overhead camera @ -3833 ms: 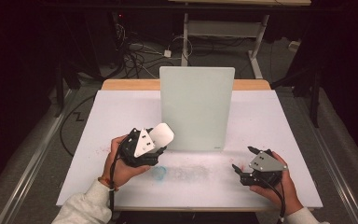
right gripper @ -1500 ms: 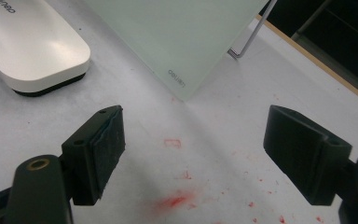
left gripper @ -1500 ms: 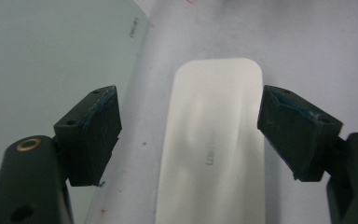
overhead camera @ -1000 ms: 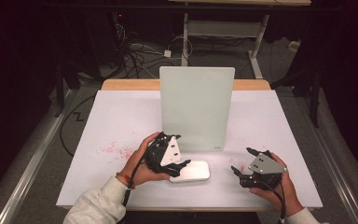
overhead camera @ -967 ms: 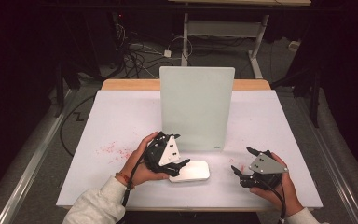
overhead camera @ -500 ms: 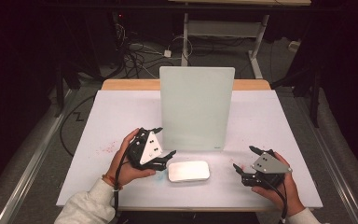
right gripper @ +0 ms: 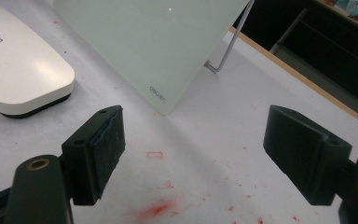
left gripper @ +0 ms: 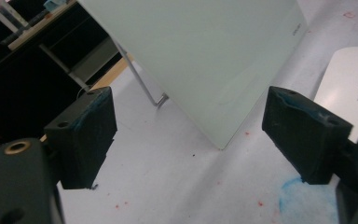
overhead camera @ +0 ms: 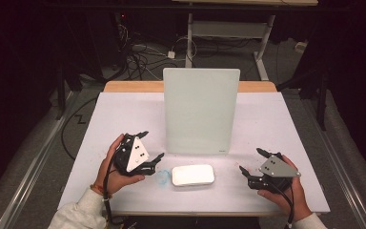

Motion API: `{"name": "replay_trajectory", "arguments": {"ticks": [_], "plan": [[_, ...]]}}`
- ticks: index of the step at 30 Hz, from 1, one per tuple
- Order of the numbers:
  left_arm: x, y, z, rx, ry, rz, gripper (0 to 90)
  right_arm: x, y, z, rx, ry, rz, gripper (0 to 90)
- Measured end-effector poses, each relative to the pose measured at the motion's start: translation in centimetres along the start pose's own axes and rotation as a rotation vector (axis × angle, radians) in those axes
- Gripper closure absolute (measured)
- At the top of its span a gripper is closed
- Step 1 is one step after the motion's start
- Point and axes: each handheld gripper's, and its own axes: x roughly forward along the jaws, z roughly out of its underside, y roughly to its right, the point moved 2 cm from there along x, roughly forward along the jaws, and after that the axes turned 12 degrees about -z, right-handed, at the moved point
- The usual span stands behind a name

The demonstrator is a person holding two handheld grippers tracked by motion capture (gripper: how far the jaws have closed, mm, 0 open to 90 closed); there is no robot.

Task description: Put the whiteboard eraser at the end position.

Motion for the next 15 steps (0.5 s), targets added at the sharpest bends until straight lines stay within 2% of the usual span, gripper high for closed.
{"name": "replay_trajectory", "arguments": {"ticks": [8, 11, 15], "plan": [[-0.3, 0.0, 2.9, -0.038, -0.043, -0.038, 16.7, -0.2, 0.3, 0.3, 0.011, 0.004, 0.009, 21.1], [-0.3, 0.1, 4.1, -0.057, -0.07, -0.029, 16.7, -0.4, 0.4, 0.4, 0.017, 0.006, 0.015, 21.1], [-0.6, 0.7, 5.5, -0.055, -0.108, -0.028, 16.7, -0.5, 0.4, 0.5, 0.025, 0.006, 0.014, 21.1]]}}
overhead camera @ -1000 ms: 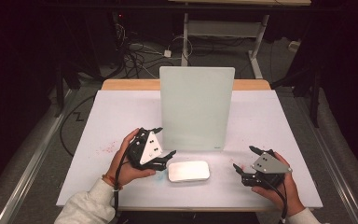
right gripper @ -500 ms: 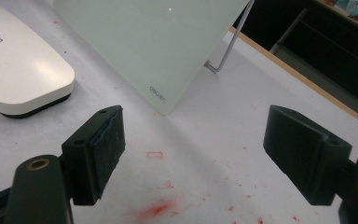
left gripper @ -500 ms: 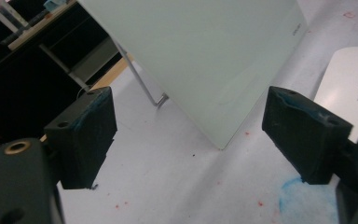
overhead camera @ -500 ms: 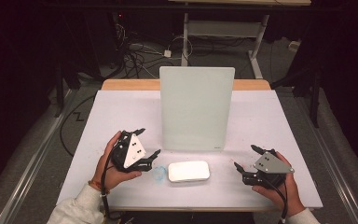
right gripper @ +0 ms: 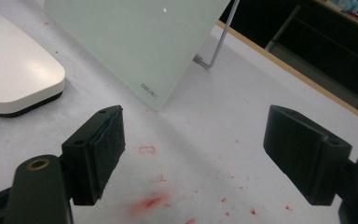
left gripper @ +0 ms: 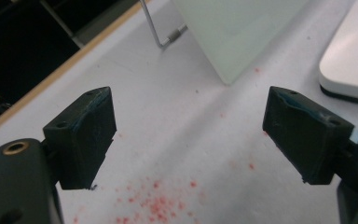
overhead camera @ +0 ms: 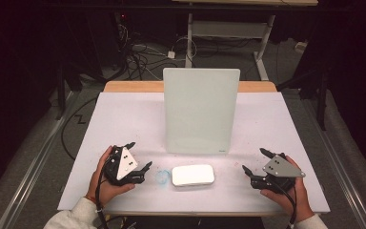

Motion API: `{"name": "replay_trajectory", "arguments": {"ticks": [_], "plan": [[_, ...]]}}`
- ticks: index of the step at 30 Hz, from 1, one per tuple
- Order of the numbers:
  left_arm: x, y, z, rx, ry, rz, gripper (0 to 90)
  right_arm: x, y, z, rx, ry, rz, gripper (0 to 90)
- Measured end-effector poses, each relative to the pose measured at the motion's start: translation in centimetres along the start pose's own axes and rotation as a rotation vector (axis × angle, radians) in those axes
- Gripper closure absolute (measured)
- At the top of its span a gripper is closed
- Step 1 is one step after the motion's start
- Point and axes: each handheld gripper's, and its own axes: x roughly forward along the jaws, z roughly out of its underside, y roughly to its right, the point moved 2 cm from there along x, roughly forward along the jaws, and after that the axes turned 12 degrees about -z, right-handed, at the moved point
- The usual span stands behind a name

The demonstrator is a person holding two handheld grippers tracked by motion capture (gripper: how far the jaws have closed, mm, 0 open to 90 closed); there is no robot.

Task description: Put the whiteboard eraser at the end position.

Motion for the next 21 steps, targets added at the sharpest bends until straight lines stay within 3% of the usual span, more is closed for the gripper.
{"name": "replay_trajectory", "arguments": {"ticks": [4, 11, 21], "plan": [[-0.21, 0.37, 1.12, -0.023, -0.037, 0.016, 16.7, 0.1, -0.12, -0.04, -0.005, -0.002, -0.006, 21.1], [-0.32, 0.3, 0.74, -0.035, -0.011, 0.01, 16.7, 0.02, -0.25, -0.01, -0.01, -0.004, 0.001, 21.1], [-0.25, -0.36, 1.24, -0.06, -0.017, 0.011, 16.7, 0.37, -0.34, -0.38, -0.015, -0.015, 0.013, 21.1]]}}
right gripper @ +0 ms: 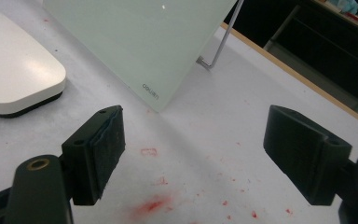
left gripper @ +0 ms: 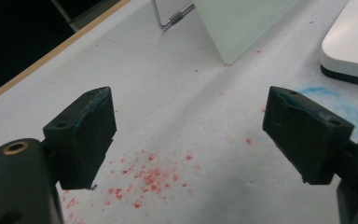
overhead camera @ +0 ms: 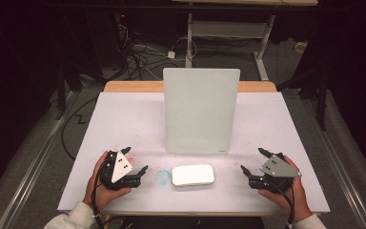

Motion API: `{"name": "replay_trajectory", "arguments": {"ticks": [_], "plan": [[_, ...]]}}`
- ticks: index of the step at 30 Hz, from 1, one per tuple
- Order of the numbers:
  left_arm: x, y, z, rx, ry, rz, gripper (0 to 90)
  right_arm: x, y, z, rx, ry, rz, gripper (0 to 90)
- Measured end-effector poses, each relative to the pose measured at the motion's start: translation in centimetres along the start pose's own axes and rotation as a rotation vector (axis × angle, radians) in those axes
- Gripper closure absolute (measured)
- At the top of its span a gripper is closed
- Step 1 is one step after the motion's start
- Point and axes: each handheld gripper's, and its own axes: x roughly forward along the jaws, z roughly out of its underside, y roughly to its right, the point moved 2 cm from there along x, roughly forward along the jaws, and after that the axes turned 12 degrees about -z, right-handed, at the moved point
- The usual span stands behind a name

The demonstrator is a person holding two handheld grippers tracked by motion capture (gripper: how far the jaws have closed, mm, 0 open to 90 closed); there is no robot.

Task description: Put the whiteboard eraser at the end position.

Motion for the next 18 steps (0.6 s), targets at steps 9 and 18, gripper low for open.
{"name": "replay_trajectory", "arguments": {"ticks": [9, 18], "plan": [[0.38, -0.05, -0.01, -0.009, -0.018, -0.003, 16.8, 0.11, 0.15, 0.44, 0.008, -0.005, -0.008, 21.3], [0.87, 0.24, -0.13, 0.005, -0.024, 0.007, 16.8, -0.57, 0.27, 0.59, 0.015, 0.01, 0.006, 21.3]]}}
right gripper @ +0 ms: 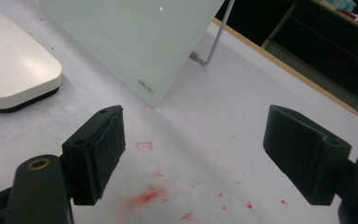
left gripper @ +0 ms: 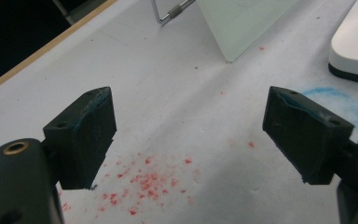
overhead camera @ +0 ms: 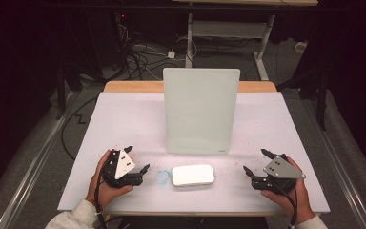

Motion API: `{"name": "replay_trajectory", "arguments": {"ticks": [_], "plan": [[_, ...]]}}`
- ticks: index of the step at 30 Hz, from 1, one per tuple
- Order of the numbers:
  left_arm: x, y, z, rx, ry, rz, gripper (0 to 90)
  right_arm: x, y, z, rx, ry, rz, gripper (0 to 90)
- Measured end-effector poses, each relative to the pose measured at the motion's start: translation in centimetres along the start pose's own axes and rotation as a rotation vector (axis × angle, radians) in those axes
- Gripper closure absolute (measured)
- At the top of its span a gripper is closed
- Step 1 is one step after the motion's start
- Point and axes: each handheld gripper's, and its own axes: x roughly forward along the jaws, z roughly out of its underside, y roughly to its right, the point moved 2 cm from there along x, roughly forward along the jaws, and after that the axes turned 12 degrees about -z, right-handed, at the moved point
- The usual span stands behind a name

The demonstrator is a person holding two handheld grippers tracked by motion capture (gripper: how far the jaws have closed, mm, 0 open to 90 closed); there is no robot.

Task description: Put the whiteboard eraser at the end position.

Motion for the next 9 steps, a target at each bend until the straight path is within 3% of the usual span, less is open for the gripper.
{"name": "replay_trajectory", "arguments": {"ticks": [9], "plan": [[0.43, -0.02, 0.03, 0.005, -0.011, -0.003, 16.8, 0.5, -0.09, 0.3, -0.013, -0.031, -0.006, 21.4]]}}
